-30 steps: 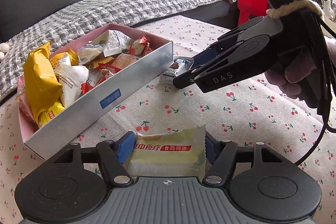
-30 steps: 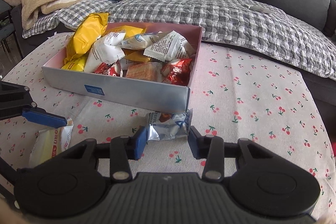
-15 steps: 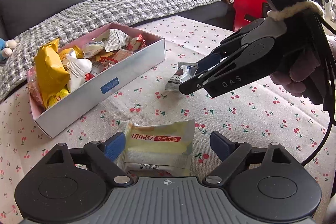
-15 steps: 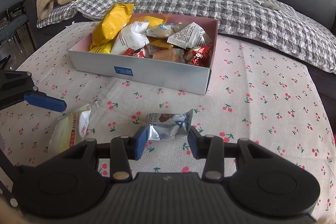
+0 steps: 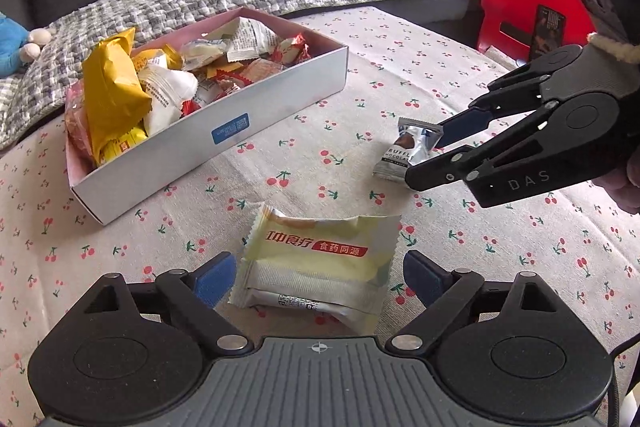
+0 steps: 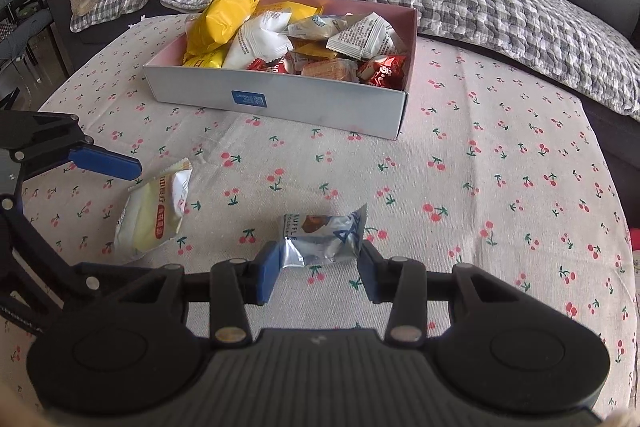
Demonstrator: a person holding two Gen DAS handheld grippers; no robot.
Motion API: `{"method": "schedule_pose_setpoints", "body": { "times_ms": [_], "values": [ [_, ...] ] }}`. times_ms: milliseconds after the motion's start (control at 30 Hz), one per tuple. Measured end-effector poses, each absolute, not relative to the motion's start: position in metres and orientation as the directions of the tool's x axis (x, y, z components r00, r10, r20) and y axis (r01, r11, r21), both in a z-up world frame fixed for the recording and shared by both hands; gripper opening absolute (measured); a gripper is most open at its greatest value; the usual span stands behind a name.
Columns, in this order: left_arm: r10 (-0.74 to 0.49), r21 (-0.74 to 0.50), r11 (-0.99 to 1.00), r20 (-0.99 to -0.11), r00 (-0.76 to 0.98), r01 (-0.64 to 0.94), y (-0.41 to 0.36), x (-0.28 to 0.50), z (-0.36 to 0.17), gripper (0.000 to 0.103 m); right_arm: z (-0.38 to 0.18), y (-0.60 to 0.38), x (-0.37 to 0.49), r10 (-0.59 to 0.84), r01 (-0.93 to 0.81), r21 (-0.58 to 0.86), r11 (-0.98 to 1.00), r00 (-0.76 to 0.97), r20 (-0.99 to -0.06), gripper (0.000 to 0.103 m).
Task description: Organize snacks
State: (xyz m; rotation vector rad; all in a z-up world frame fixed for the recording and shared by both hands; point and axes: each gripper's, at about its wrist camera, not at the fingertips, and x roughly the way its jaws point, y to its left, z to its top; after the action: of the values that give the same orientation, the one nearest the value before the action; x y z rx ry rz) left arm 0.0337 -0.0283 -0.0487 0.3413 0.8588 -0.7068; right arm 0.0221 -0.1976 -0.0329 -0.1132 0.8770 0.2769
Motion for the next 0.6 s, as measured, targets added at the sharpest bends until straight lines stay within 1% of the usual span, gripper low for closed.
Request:
{"method": "schedule_pose_setpoints", "body": {
  "times_ms": [67,200,300,400,433,467,500,533,567,600],
  "values": [
    [-0.412,-0.021,0.745,-0.800,0.436,0.667,-0.0266,0.0397,-0.0541,0.092,-0.0335,-0.1968,0.0217,0.191,-0.288,0.011,0.958,0.607,-0.772,0.039],
    [-0.429,-0.076,0.766,-0.800,0.420,0.638,-0.0221,0.0444,-0.0567,0.090,-0.0322,-0.1972,0.0225,0.191,-0.287,0.011,0.958,0.607,-0.771,0.039],
    [-0.425,-0.077,0.774,-0.799,0.426,0.629,-0.0215,0.0449,-0.0562,0.086,-0.0321,-0.1973,0.0231,0.191,-0.288,0.010,0.957,0.607,-0.771,0.039],
    [-0.425,-0.075,0.778,-0.794,0.434,0.623,-0.0212,0.0445,-0.0542,0.076,-0.0322,-0.1971,0.0229,0.191,-0.288,0.010,0.958,0.607,-0.771,0.039],
    [-0.425,-0.076,0.780,-0.793,0.437,0.621,-0.0210,0.0446,-0.0535,0.070,-0.0322,-0.1971,0.0229,0.191,-0.288,0.010,0.958,0.607,-0.771,0.039],
    [-0.429,-0.082,0.781,-0.791,0.436,0.619,-0.0206,0.0449,-0.0525,0.061,-0.0321,-0.1970,0.0229,0.191,-0.288,0.010,0.958,0.607,-0.771,0.039],
    [-0.436,-0.092,0.781,-0.788,0.434,0.617,-0.0197,0.0455,-0.0515,0.057,-0.0320,-0.1971,0.0230,0.191,-0.287,0.011,0.958,0.608,-0.771,0.039],
    [-0.435,-0.092,0.783,-0.787,0.437,0.615,-0.0195,0.0454,-0.0508,0.049,-0.0321,-0.1971,0.0229,0.191,-0.287,0.011,0.958,0.608,-0.771,0.039],
    [-0.438,-0.091,0.784,-0.783,0.442,0.615,-0.0192,0.0454,-0.0497,0.037,-0.0321,-0.1970,0.0232,0.191,-0.288,0.011,0.958,0.609,-0.770,0.039],
    [-0.441,-0.093,0.782,-0.781,0.442,0.616,-0.0190,0.0452,-0.0487,0.034,-0.0319,-0.1969,0.0231,0.191,-0.287,0.011,0.958,0.610,-0.769,0.039]
  ]
}}
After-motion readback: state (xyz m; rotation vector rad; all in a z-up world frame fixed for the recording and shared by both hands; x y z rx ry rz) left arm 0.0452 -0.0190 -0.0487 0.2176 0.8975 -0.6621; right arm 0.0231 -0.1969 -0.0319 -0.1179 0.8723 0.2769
